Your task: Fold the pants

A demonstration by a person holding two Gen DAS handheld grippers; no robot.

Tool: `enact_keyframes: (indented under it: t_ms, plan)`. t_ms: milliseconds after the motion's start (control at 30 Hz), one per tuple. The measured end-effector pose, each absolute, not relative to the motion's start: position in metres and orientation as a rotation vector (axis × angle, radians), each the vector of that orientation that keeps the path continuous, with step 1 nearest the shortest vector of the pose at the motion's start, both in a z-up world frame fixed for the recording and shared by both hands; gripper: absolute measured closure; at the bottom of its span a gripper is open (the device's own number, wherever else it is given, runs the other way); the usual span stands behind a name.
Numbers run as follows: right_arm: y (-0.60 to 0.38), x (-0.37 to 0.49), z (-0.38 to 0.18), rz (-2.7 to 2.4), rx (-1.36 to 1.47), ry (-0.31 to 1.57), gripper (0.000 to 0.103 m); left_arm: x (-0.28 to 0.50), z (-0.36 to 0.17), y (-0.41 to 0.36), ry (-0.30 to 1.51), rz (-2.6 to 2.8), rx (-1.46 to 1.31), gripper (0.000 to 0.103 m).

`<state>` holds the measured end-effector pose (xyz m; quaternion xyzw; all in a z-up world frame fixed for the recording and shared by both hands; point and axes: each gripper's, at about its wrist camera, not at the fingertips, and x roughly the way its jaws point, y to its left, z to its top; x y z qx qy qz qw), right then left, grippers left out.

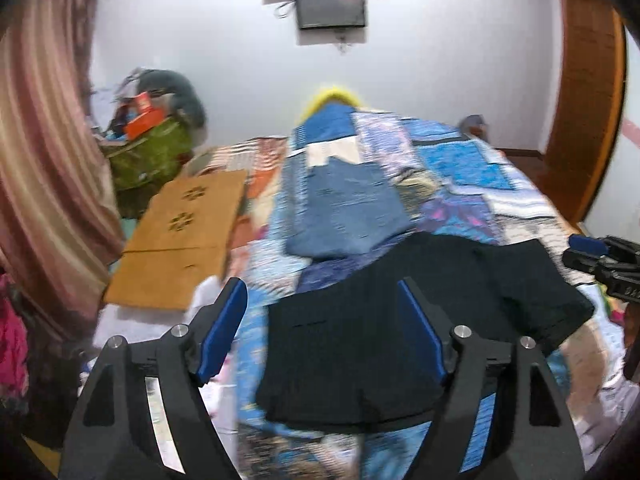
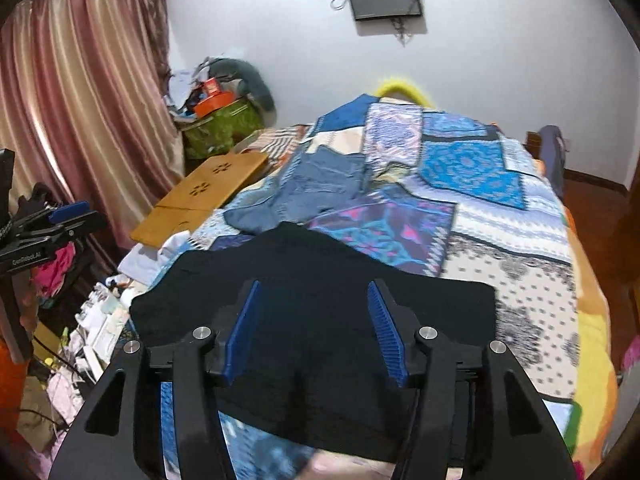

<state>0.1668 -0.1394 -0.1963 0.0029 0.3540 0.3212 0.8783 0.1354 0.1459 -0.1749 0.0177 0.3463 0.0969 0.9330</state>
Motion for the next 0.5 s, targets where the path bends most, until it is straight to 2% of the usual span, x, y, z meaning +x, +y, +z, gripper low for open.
enact_keyframes:
  t_ms: [267, 500]
  plan:
    - [-0.094, 0.169, -0.214, 0.711, -0.015, 0.782, 0.051, 0.12, -0.229, 0.208, 0.831, 0.266, -0.051, 0.023]
    - [-0.075, 0.174, -0.241, 0.682, -0.064, 0.859, 0.051, 0.116, -0.309, 0.22, 0.995, 0.172, -0.315, 0.023]
